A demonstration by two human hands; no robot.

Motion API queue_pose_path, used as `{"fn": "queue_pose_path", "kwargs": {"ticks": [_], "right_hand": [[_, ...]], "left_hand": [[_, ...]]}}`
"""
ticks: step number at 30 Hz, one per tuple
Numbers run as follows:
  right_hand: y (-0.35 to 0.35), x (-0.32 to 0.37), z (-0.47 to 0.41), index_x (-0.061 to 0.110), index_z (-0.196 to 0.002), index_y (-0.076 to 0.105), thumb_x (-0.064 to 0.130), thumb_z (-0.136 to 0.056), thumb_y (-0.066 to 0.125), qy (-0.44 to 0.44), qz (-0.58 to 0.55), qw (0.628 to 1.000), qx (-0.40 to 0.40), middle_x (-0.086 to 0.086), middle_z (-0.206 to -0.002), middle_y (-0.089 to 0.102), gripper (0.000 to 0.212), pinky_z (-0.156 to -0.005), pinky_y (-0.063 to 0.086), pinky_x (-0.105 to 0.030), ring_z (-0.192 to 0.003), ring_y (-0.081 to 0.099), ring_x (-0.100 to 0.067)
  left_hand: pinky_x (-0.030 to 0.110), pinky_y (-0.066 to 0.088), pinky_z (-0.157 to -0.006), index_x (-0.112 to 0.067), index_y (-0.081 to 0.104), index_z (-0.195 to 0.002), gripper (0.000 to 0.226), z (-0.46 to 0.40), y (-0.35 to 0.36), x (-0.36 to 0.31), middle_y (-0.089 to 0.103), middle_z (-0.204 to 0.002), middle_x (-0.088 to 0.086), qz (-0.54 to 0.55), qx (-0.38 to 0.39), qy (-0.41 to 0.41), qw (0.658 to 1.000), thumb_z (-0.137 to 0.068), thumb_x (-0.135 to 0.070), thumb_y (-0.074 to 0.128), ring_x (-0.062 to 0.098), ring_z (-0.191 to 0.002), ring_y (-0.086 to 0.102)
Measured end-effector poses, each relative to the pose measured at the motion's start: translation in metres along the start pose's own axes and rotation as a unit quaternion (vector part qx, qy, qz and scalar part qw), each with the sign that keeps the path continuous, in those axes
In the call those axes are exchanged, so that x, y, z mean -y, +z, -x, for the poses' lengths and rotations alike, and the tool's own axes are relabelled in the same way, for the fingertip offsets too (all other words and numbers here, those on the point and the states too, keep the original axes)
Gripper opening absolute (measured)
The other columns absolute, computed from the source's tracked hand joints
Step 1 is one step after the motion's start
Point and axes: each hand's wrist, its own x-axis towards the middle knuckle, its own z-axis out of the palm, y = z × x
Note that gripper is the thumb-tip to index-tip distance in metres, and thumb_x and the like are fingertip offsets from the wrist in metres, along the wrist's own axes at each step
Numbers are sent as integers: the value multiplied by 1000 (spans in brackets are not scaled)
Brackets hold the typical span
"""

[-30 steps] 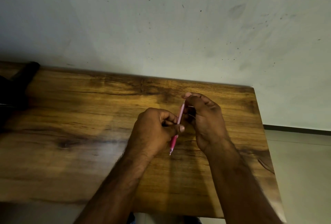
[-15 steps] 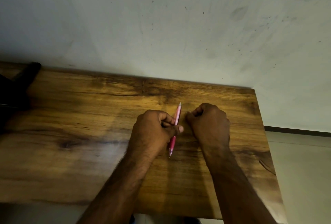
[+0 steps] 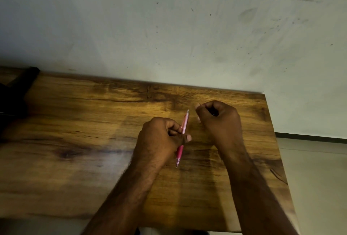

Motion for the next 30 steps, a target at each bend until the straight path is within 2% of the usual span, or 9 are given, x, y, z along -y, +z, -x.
{"fn": "queue_pose_path", "kwargs": {"ticks": [4, 10, 13, 15, 18, 21, 23, 26, 30], "right_hand": [[3, 6, 2, 20, -76, 75, 39, -91, 73, 34, -75, 995, 59, 5, -68, 71, 23, -60, 46, -25, -59, 60, 1], [5, 3, 1, 20, -74, 75, 29, -91, 73, 23, -70, 996, 44, 8, -65, 70, 19, -52, 42, -11, -56, 58, 4], [7, 5, 1, 18, -75, 75, 26, -91, 73, 27, -70, 997, 29, 2, -69, 73, 17, -52, 47, -13, -58, 62, 0], [6, 5, 1, 16, -75, 75, 23, -90, 73, 39, -83, 996, 15, -3, -70, 73, 17, -53, 49, -15, -58, 62, -3], [1, 4, 0, 14, -72, 73, 25, -89, 74, 56, -107, 993, -17, -8, -68, 72, 20, -62, 54, -27, -61, 66, -13], [-7, -2, -4, 21, -68, 72, 31, -86, 74, 55, 6, 997, -46, 6, -64, 71, 21, -66, 50, -28, -68, 67, -9], [-11, -5, -4, 24, -69, 71, 37, -84, 75, 61, 101, 992, -44, 12, -69, 68, 20, -66, 45, -28, -73, 66, -11], [-9, -6, -2, 21, -76, 73, 44, -83, 76, 69, 166, 983, -31, 5, -77, 72, 24, -69, 44, -28, -78, 67, -18], [-7, -6, -2, 22, -77, 71, 46, -83, 77, 71, 194, 978, -27, 1, -82, 73, 26, -70, 46, -30, -81, 67, -22]], "left_hand": [[31, 64, -67, -27, 75, -80, 12, 1, 1, -2, 75, -70, -9, -6, 2, 5, 1000, -76, -29, 86, 1, -61, 71], [29, 61, -66, -27, 75, -81, 13, 1, 3, -1, 73, -69, -10, -19, 1, 15, 1000, -75, -30, 87, 0, -61, 69], [26, 58, -63, -27, 75, -82, 14, 1, 4, -3, 74, -69, -10, -15, 4, 15, 1000, -75, -30, 86, -1, -59, 68], [28, 60, -64, -25, 75, -82, 14, 1, 4, -3, 74, -70, -9, -12, 3, 13, 1000, -75, -29, 87, 2, -60, 69], [33, 63, -67, -26, 74, -78, 15, 2, 6, -2, 74, -69, -9, -17, 4, 8, 1000, -73, -29, 88, 2, -61, 71], [36, 64, -67, -25, 73, -76, 17, 3, 7, -1, 73, -67, -8, -13, 0, 3, 1000, -72, -29, 89, 3, -60, 71], [37, 64, -66, -24, 73, -76, 18, 2, 7, -1, 73, -66, -8, -10, -5, 2, 1000, -71, -29, 90, 5, -59, 71], [39, 64, -67, -24, 73, -76, 18, 2, 7, -1, 74, -66, -7, -8, -2, 1, 1000, -71, -29, 90, 6, -60, 72], [38, 64, -67, -25, 73, -76, 18, 2, 6, -1, 73, -66, -8, -11, 0, 1, 1000, -71, -30, 90, 5, -61, 72]]}}
